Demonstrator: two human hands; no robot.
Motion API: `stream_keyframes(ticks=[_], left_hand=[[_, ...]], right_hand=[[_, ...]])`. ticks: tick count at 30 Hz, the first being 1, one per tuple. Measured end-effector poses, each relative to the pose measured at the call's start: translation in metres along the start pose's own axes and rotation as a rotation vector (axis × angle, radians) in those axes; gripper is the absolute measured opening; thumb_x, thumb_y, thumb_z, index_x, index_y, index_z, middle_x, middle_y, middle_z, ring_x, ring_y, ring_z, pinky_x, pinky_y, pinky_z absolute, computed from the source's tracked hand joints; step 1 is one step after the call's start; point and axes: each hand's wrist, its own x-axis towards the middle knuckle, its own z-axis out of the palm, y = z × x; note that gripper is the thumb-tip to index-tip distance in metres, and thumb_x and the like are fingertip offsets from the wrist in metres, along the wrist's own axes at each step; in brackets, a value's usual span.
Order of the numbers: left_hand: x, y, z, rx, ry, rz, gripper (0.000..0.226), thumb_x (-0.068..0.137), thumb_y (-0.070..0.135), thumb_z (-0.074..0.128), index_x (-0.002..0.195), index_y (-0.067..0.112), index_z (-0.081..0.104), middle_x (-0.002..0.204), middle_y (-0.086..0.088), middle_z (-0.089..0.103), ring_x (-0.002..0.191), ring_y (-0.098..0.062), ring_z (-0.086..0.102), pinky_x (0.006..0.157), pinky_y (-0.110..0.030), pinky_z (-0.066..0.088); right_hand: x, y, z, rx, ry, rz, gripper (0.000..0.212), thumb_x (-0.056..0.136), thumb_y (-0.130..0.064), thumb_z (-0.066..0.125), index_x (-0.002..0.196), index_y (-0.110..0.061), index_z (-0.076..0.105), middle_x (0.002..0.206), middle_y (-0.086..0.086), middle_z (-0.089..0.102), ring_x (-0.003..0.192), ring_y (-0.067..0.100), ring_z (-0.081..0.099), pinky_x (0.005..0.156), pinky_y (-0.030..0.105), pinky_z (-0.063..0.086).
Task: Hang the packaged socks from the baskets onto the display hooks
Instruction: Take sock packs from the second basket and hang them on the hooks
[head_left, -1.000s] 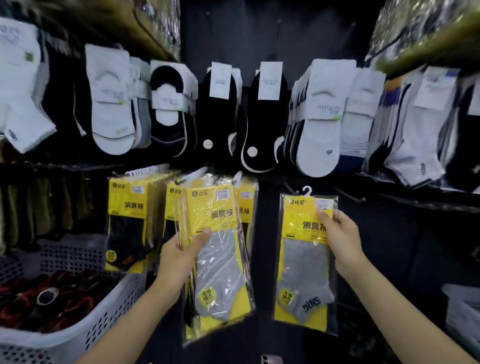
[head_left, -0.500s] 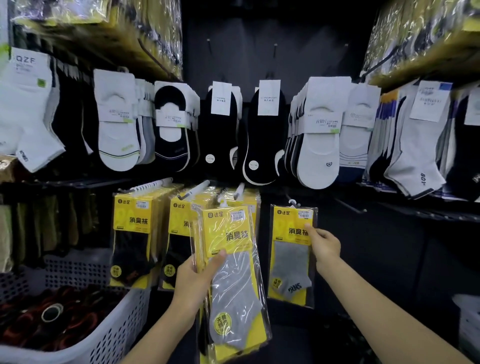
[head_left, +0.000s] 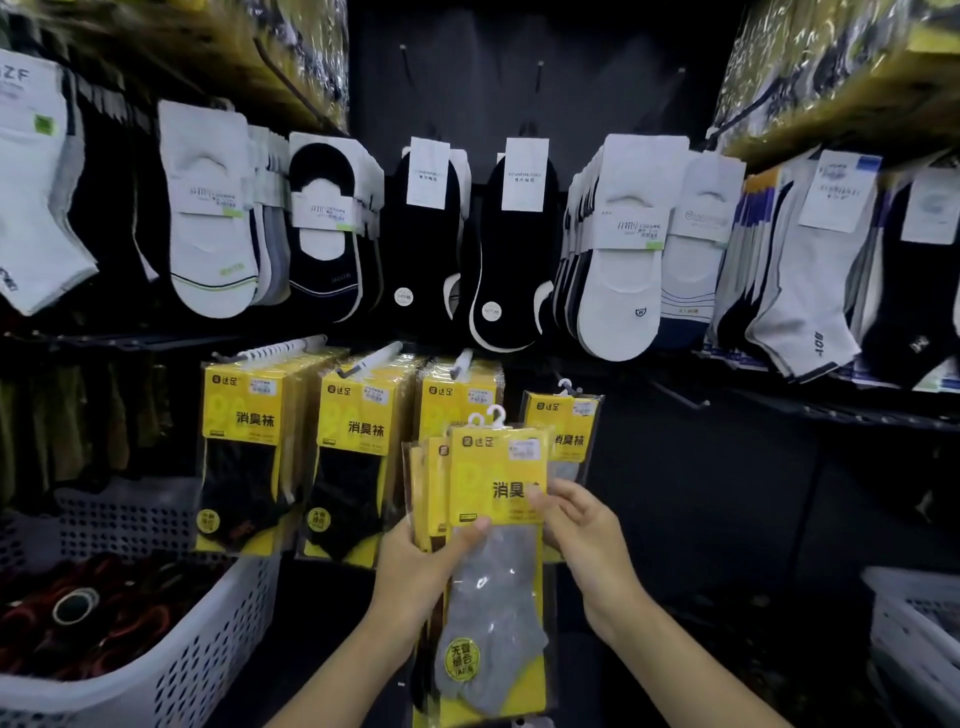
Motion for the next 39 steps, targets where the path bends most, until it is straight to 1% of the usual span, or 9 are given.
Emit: stream_keyframes(ticks=[4, 9, 14, 17, 25, 27, 32, 36, 39], left_hand=[[0.000, 0.001, 0.000, 0.027, -0.013, 0.042, 0.039, 0.061, 0.033, 0.084, 0.096, 0.025, 0.069, 0.086, 0.010, 0.076, 0.079, -0.004, 0.071, 0.058, -0.014, 0.053], [0.003, 0.006, -0.004, 0.057, 0.032, 0.040, 0.031, 0.070, 0.056, 0.059, 0.090, 0.033, 0.065, 0.079, 0.027, 0.071, 0.077, 0.012, 0.065, 0.058, -0.001, 0.045], [0.014, 0.006, -0.017, 0.073, 0.129, 0.053, 0.029, 0.074, 0.057, 0.057, 0.090, 0.034, 0.062, 0.085, 0.008, 0.071, 0.079, -0.006, 0.064, 0.063, -0.016, 0.044], [0.019, 0.008, -0.024, 0.057, 0.133, 0.060, 0.022, 0.078, 0.052, 0.057, 0.091, 0.035, 0.062, 0.091, 0.009, 0.070, 0.086, -0.002, 0.063, 0.065, -0.012, 0.041], [0.025, 0.009, -0.025, 0.072, 0.142, 0.056, 0.010, 0.083, 0.048, 0.058, 0.086, 0.038, 0.061, 0.085, 0.012, 0.069, 0.080, 0.000, 0.061, 0.062, -0.011, 0.039], [0.025, 0.009, -0.023, 0.070, 0.144, 0.049, 0.010, 0.083, 0.047, 0.059, 0.085, 0.038, 0.061, 0.083, 0.012, 0.069, 0.078, 0.001, 0.061, 0.061, -0.011, 0.039], [0.024, 0.009, -0.020, 0.070, 0.126, 0.041, 0.009, 0.084, 0.047, 0.058, 0.087, 0.038, 0.060, 0.087, 0.013, 0.069, 0.080, 0.002, 0.061, 0.060, -0.009, 0.040], [0.023, 0.009, -0.017, 0.036, 0.106, 0.014, 0.013, 0.084, 0.046, 0.058, 0.092, 0.037, 0.061, 0.094, 0.010, 0.069, 0.089, -0.001, 0.062, 0.067, -0.014, 0.041], [0.020, 0.009, -0.013, 0.010, 0.097, -0.009, 0.016, 0.082, 0.048, 0.059, 0.091, 0.035, 0.062, 0.090, 0.011, 0.071, 0.084, 0.000, 0.063, 0.065, -0.012, 0.040]], right_hand=[[-0.002, -0.001, -0.002, 0.092, -0.005, 0.074, 0.023, 0.086, -0.026, 0.067, 0.103, -0.010, 0.065, 0.093, 0.002, 0.076, 0.081, 0.014, 0.073, 0.053, 0.018, 0.052], [0.006, 0.003, -0.014, 0.094, 0.074, 0.155, 0.021, 0.089, -0.026, 0.064, 0.101, -0.008, 0.062, 0.087, 0.004, 0.075, 0.071, 0.017, 0.071, 0.052, 0.024, 0.053], [0.021, 0.002, -0.043, 0.147, 0.301, 0.089, 0.012, 0.093, -0.018, 0.058, 0.086, -0.009, 0.062, 0.096, 0.016, 0.071, 0.082, 0.025, 0.067, 0.074, 0.037, 0.055], [0.034, -0.006, -0.059, 0.117, 0.385, 0.070, 0.010, 0.095, -0.016, 0.057, 0.092, -0.009, 0.062, 0.099, 0.016, 0.071, 0.091, 0.030, 0.067, 0.086, 0.046, 0.054], [0.071, -0.008, -0.052, -0.014, 0.313, -0.019, 0.009, 0.092, -0.017, 0.060, 0.098, -0.010, 0.063, 0.080, 0.001, 0.072, 0.069, 0.012, 0.070, 0.059, 0.023, 0.054], [0.081, -0.003, -0.049, -0.007, 0.332, -0.005, 0.012, 0.092, -0.016, 0.061, 0.100, -0.007, 0.063, 0.080, 0.003, 0.071, 0.070, 0.013, 0.069, 0.062, 0.024, 0.054], [0.104, 0.013, -0.044, 0.008, 0.463, 0.089, 0.013, 0.088, -0.022, 0.068, 0.092, -0.011, 0.063, 0.096, 0.011, 0.070, 0.090, 0.025, 0.067, 0.087, 0.043, 0.054], [0.104, 0.020, -0.043, -0.165, 0.683, 0.121, 0.025, 0.084, -0.028, 0.072, 0.097, -0.011, 0.059, 0.099, 0.006, 0.063, 0.080, 0.017, 0.059, 0.070, 0.030, 0.045], [0.088, 0.021, -0.035, -0.181, 0.695, 0.069, 0.023, 0.087, -0.022, 0.068, 0.104, -0.011, 0.056, 0.108, 0.006, 0.054, 0.087, 0.019, 0.054, 0.075, 0.031, 0.044]])
